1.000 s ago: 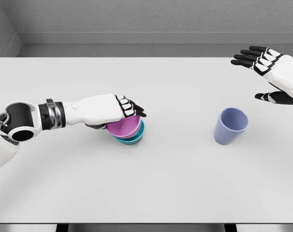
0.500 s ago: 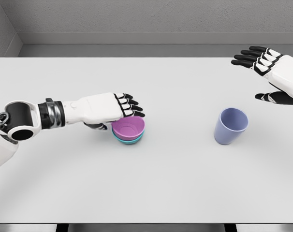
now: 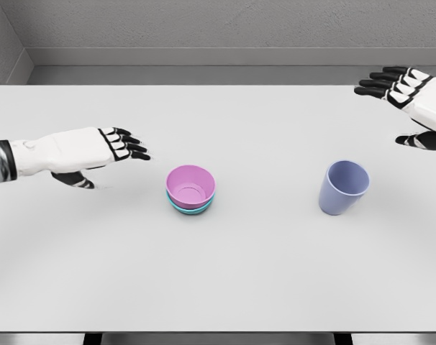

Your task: Stacking bowl and cup with both arms

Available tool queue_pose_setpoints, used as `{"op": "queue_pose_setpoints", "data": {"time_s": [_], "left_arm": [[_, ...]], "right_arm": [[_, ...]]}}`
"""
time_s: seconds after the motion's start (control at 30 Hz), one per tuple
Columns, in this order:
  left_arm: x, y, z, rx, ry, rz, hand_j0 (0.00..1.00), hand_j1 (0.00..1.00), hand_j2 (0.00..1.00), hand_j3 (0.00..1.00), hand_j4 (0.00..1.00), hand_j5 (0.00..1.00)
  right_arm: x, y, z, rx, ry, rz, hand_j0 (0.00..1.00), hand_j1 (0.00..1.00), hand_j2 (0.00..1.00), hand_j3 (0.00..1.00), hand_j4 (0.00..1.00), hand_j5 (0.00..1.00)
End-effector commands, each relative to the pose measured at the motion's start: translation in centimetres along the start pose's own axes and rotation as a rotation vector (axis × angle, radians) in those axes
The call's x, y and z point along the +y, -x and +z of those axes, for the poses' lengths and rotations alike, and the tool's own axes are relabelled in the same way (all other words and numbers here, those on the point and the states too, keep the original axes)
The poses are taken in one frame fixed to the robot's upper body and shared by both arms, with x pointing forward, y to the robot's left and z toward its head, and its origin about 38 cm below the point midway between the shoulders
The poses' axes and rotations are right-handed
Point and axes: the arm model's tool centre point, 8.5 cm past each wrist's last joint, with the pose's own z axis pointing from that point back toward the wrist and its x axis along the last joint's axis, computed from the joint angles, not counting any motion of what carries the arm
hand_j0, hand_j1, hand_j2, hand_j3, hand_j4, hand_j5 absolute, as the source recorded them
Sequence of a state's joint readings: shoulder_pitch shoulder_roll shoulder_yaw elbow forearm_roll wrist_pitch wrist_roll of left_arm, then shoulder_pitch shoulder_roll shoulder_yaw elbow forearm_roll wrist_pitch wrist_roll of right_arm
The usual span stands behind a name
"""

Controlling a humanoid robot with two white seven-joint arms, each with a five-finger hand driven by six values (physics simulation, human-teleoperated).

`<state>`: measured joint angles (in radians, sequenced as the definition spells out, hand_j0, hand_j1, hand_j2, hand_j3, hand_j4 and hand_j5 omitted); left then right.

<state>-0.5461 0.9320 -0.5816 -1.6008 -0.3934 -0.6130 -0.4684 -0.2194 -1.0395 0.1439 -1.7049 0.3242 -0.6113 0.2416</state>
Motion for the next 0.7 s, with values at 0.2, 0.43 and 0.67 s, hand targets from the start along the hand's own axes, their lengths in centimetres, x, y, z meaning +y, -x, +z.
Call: {"op": "queue_pose_setpoints", "data": {"time_s": [0.2, 0.43, 0.67], "left_arm": [[-1.5, 4.1, 3.3, 0.131, 0.019, 0.089, 1.00, 1.00, 1.00, 1.00, 1.00, 1.00], [-1.9, 4.6, 3.5, 0.147, 0.026, 0.101, 1.00, 1.00, 1.00, 1.00, 1.00, 1.00], [-1.8, 4.6, 3.5, 0.150, 0.026, 0.095, 1.00, 1.00, 1.00, 1.00, 1.00, 1.00]], "right_arm": [[1.9, -0.4, 0.1, -0.023, -0.361, 0.033, 1.00, 1.00, 1.00, 1.00, 1.00, 1.00], [2.7, -1.3, -3.8, -0.116, -0.409, 0.042, 1.00, 1.00, 1.00, 1.00, 1.00, 1.00], [4.1, -1.9, -4.1, -0.141, -0.436, 0.023, 1.00, 1.00, 1.00, 1.00, 1.00, 1.00]]}}
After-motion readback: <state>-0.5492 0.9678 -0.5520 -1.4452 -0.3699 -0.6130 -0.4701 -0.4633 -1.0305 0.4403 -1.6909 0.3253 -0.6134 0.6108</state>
